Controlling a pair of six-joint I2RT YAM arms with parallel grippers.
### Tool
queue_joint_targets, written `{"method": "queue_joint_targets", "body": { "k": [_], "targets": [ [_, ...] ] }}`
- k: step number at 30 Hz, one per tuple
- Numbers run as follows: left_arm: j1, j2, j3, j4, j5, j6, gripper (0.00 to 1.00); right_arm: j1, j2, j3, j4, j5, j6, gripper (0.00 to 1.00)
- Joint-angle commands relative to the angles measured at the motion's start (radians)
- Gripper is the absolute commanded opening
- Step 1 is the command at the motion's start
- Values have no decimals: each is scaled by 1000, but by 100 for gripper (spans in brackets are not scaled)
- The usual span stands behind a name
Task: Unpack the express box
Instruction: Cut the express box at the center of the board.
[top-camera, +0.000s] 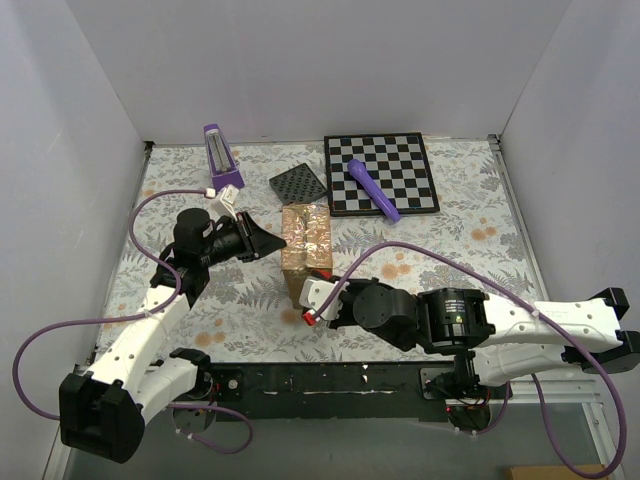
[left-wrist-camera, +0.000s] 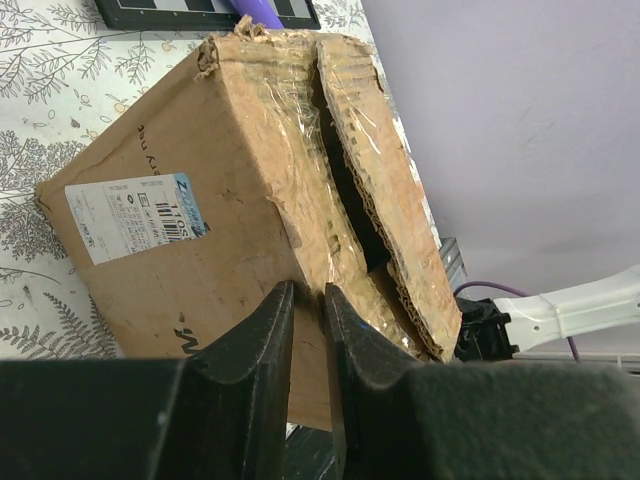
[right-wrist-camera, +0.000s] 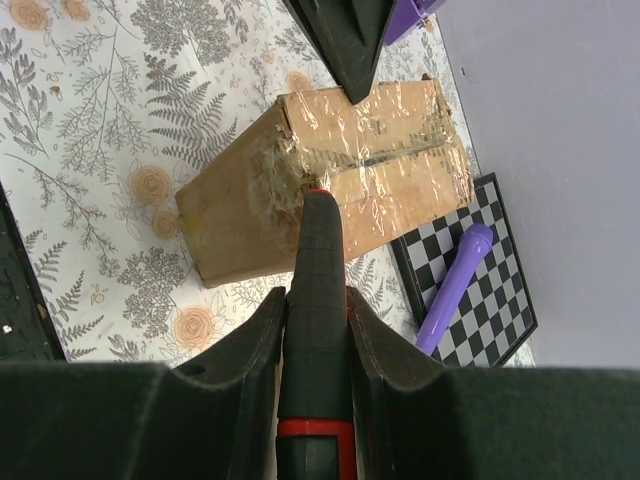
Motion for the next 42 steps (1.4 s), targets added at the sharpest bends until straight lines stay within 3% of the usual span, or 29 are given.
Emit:
{"method": "queue_joint_targets", "body": {
  "k": [1, 8, 15, 42],
  "targets": [
    [6, 1, 14, -65, -4, 36, 0, -5, -43, 17, 119, -29, -19, 1],
    [6, -4, 15, -73, -16, 35, 0, -4, -35, 17, 198, -111, -47, 1],
    [6, -2, 14, -72, -9, 35, 0, -4, 3, 5, 167, -118, -47, 1],
    [6, -4, 6, -70, 2, 30, 0, -5, 2, -41, 239, -25, -85, 1]
  ]
}}
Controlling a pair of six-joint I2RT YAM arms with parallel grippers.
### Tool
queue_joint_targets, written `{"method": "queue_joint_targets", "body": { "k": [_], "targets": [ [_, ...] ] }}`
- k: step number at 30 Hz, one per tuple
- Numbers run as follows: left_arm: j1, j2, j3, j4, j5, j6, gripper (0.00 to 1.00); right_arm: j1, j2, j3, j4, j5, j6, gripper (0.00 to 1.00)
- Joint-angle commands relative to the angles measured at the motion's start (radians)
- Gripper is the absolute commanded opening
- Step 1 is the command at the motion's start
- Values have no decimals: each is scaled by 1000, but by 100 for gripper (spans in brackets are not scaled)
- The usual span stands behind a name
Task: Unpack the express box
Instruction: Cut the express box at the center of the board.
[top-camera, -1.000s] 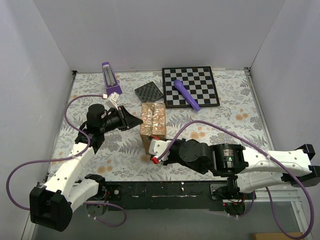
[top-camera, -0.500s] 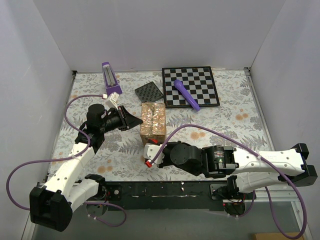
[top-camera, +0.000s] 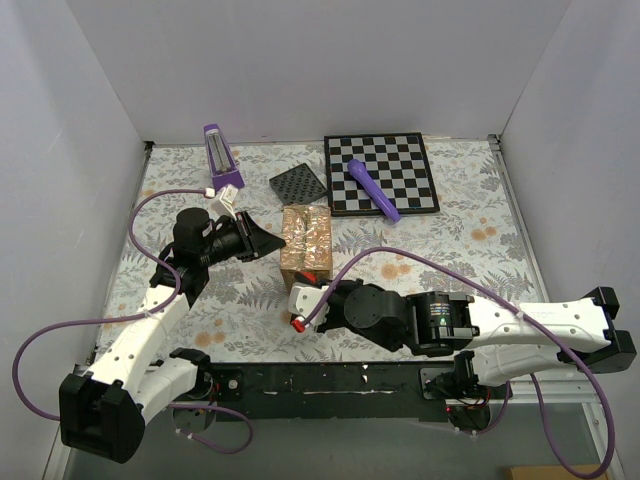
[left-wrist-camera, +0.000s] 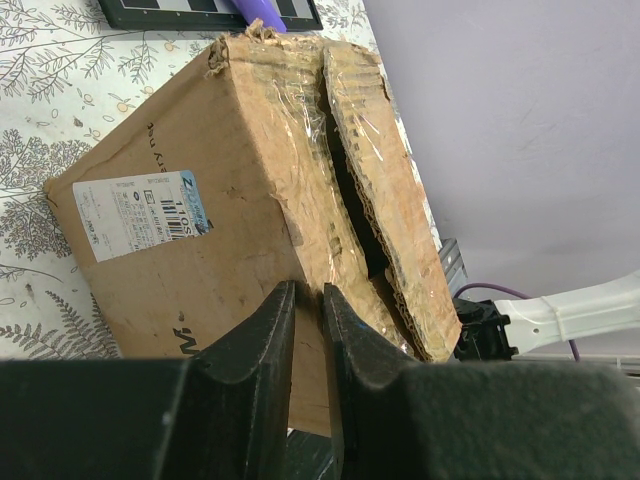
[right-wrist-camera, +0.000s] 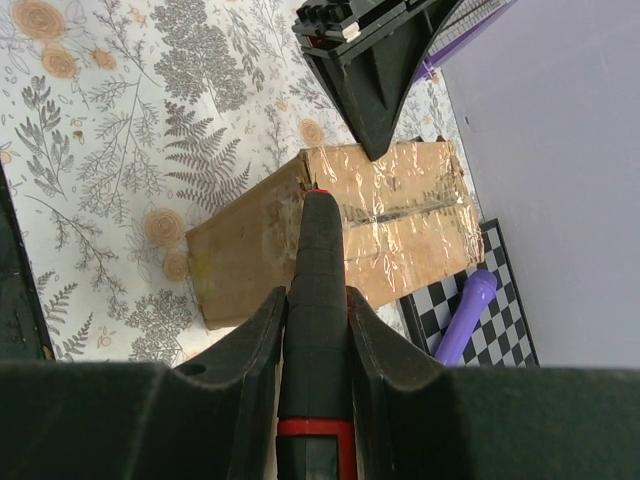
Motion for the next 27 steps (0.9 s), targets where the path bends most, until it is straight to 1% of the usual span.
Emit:
{"method": "queue_joint_targets", "body": {
  "k": [1, 7, 17, 27],
  "targets": [
    [5, -2, 0, -59, 3, 30, 0, -1, -34, -10, 78, 39, -14, 1],
    [5, -3, -3, -53, 6, 24, 0, -4, -29, -14, 61, 45, -13, 1],
    [5, 0, -4, -50, 3, 23, 0, -4, -61, -15, 78, -12, 6, 1],
    [5, -3, -7, -51, 4, 24, 0, -4, -49, -14, 72, -33, 6, 1]
  ]
}}
